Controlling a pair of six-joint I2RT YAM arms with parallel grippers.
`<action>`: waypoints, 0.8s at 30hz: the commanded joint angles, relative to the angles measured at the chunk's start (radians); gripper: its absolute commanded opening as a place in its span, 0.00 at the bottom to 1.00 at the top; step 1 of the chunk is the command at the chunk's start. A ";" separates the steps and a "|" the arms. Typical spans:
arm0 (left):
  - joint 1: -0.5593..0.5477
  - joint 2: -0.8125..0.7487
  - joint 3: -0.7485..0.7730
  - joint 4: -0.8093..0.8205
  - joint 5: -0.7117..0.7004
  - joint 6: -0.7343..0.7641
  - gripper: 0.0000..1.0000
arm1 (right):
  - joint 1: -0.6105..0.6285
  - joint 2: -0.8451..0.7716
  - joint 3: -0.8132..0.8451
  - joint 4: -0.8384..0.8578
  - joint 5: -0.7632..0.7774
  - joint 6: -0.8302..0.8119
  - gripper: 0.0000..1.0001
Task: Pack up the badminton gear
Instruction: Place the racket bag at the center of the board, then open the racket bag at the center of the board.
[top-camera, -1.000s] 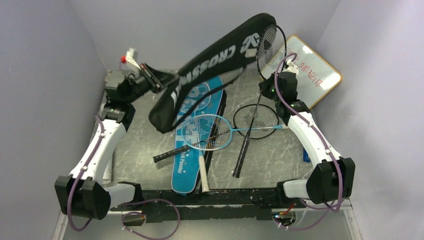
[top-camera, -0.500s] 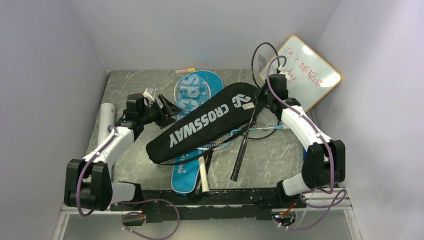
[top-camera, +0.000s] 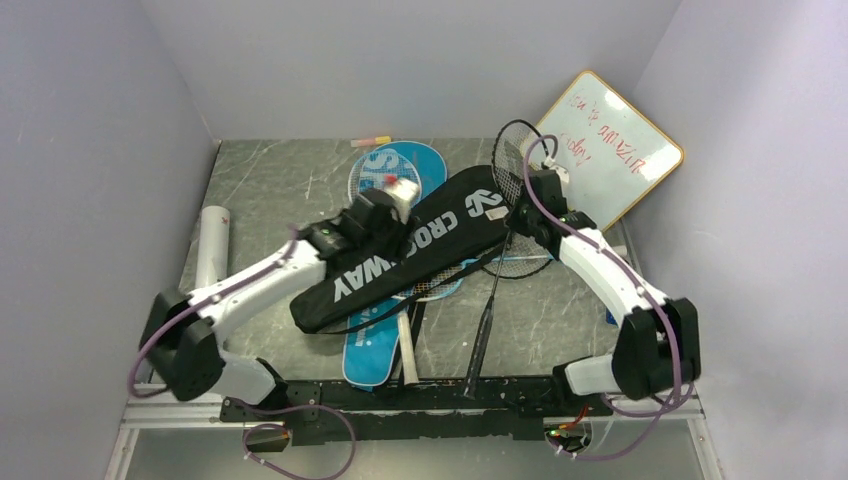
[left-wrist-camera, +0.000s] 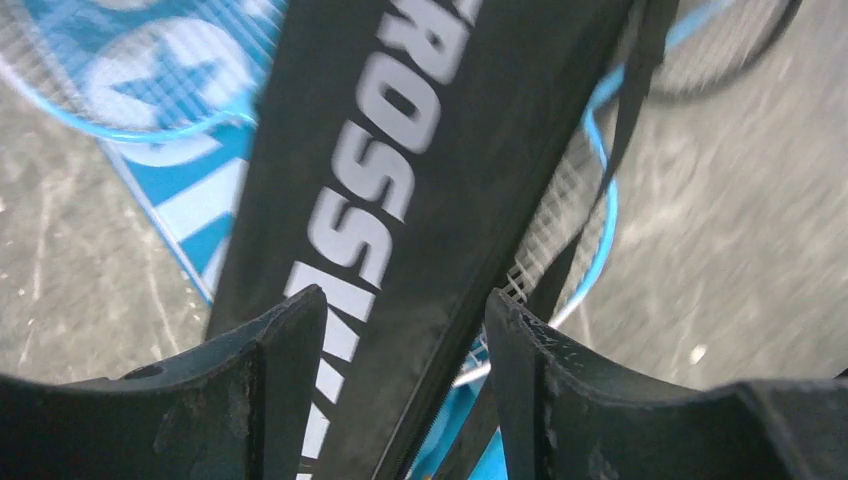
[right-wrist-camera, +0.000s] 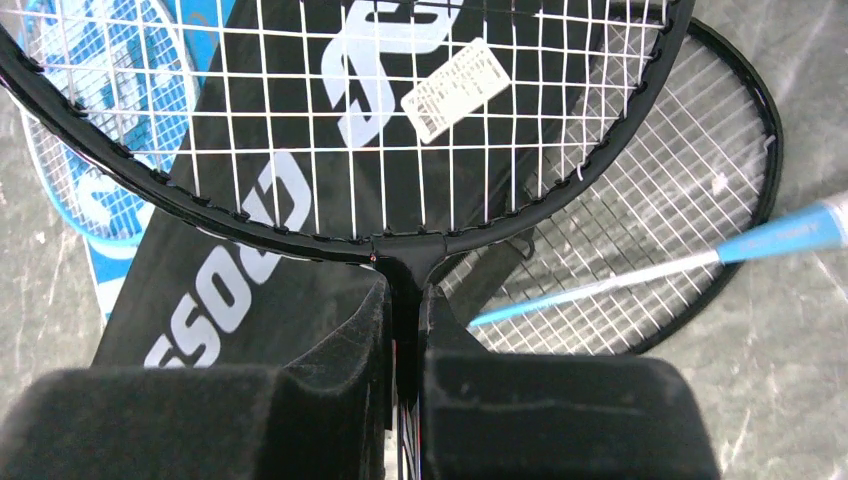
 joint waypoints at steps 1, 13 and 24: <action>-0.133 0.076 0.002 -0.023 -0.114 0.281 0.63 | -0.002 -0.136 -0.064 0.031 0.002 0.006 0.00; -0.197 0.221 0.044 0.009 0.037 0.419 0.50 | -0.003 -0.278 -0.229 0.014 -0.034 0.010 0.00; -0.223 0.338 0.099 -0.031 0.008 0.429 0.44 | -0.002 -0.310 -0.273 0.055 -0.056 0.020 0.00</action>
